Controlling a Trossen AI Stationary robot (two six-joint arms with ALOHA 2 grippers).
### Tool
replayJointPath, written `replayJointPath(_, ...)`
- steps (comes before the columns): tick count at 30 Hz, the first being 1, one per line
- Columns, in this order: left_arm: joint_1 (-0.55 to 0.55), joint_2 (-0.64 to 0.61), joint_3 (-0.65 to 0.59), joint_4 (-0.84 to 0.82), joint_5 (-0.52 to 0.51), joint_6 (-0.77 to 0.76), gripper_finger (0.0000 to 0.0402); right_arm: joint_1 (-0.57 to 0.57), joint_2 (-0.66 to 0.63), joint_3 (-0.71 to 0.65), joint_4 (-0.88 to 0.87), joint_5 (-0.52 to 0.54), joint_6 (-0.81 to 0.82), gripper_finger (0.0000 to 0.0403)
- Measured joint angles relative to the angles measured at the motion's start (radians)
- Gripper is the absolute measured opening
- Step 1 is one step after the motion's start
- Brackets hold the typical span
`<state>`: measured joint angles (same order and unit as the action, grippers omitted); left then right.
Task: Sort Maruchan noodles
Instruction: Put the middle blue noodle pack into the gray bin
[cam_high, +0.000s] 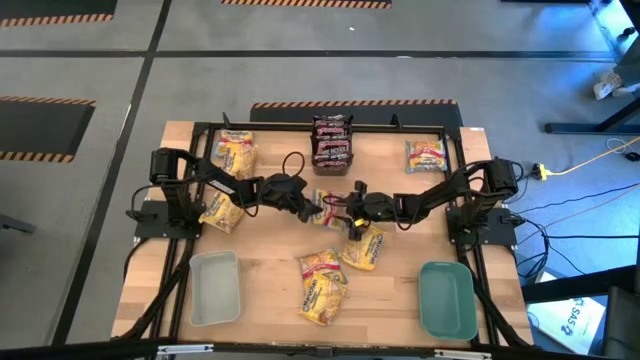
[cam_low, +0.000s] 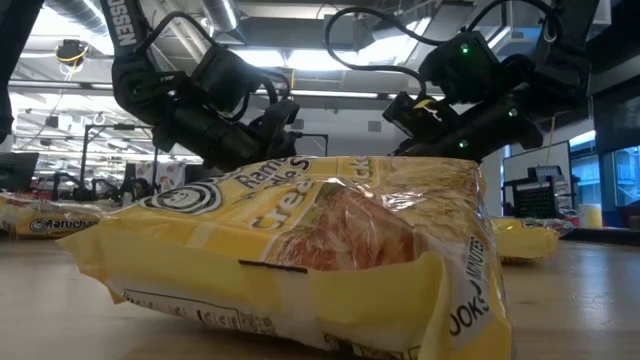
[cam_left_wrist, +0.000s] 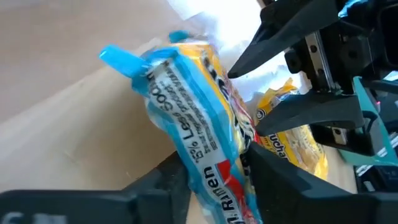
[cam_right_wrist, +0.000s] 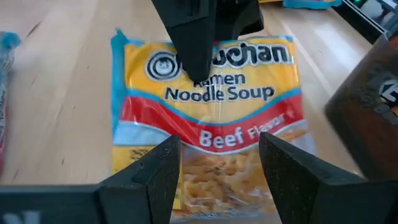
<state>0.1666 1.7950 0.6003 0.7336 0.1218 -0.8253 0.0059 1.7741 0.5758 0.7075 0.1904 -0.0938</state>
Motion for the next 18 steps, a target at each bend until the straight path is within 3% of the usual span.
replayJointPath(4, 0.005, -0.002, 0.0, 0.004, 0.02, 0.047, 0.0097, 0.001, -0.016, 0.0, -0.002, 0.004, 0.04, 0.0207)
replayJointPath(8, 0.013, -0.008, 0.0, 0.003, 0.058, 0.119, 0.0072, 0.001, -0.096, 0.0, -0.015, -0.064, 0.097, 0.0207)
replayJointPath(18, -0.039, -0.112, -0.001, -0.015, 0.087, 0.488, 0.005, 0.0, -0.386, 0.001, -0.239, -0.114, 0.119, 0.0207)
